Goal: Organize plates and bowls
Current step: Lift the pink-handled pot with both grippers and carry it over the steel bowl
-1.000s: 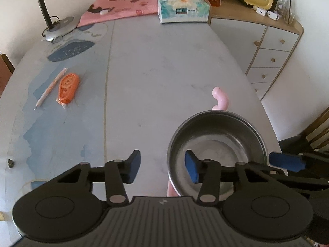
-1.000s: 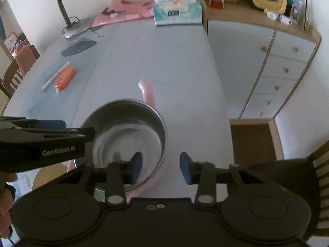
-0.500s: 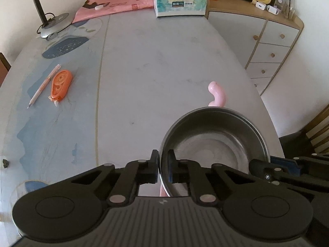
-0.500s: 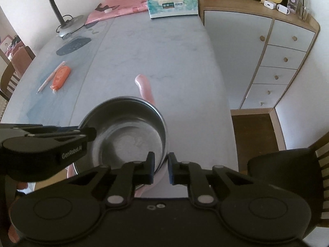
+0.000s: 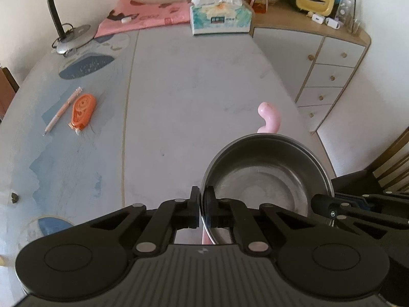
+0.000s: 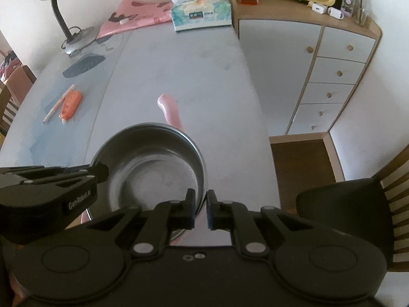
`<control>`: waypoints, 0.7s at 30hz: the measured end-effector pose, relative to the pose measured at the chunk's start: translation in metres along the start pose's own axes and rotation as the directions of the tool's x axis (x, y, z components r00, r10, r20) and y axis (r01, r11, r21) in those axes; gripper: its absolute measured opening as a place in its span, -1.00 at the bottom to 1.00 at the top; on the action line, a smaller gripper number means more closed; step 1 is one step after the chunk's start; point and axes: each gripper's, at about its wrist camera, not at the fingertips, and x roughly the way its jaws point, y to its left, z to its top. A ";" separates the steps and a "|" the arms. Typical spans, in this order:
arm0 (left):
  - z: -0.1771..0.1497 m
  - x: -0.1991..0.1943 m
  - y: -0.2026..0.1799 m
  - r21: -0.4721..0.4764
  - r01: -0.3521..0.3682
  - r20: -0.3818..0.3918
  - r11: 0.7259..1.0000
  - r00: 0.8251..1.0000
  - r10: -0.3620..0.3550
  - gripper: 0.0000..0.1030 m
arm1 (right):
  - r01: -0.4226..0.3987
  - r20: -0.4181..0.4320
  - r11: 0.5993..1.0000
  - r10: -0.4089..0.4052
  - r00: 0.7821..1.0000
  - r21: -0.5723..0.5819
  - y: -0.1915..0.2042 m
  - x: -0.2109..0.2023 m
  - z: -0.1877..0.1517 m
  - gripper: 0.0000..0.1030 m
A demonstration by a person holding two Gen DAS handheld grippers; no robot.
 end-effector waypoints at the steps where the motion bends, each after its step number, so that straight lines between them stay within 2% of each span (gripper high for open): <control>1: 0.000 -0.005 0.000 0.000 0.002 0.002 1.000 1.000 -0.002 -0.93 | 0.002 0.002 1.000 -0.002 1.000 -0.001 0.000 -0.005 -0.001 -0.83; 11: -0.020 -0.072 0.006 0.008 0.017 0.047 1.000 0.999 -0.018 -0.93 | 0.008 0.032 1.000 -0.007 0.999 -0.008 0.016 -0.066 -0.020 -0.83; 21: -0.069 -0.151 0.036 0.008 0.023 0.101 1.000 0.995 -0.023 -0.93 | 0.003 0.059 0.999 -0.001 0.998 -0.035 0.058 -0.127 -0.064 -0.83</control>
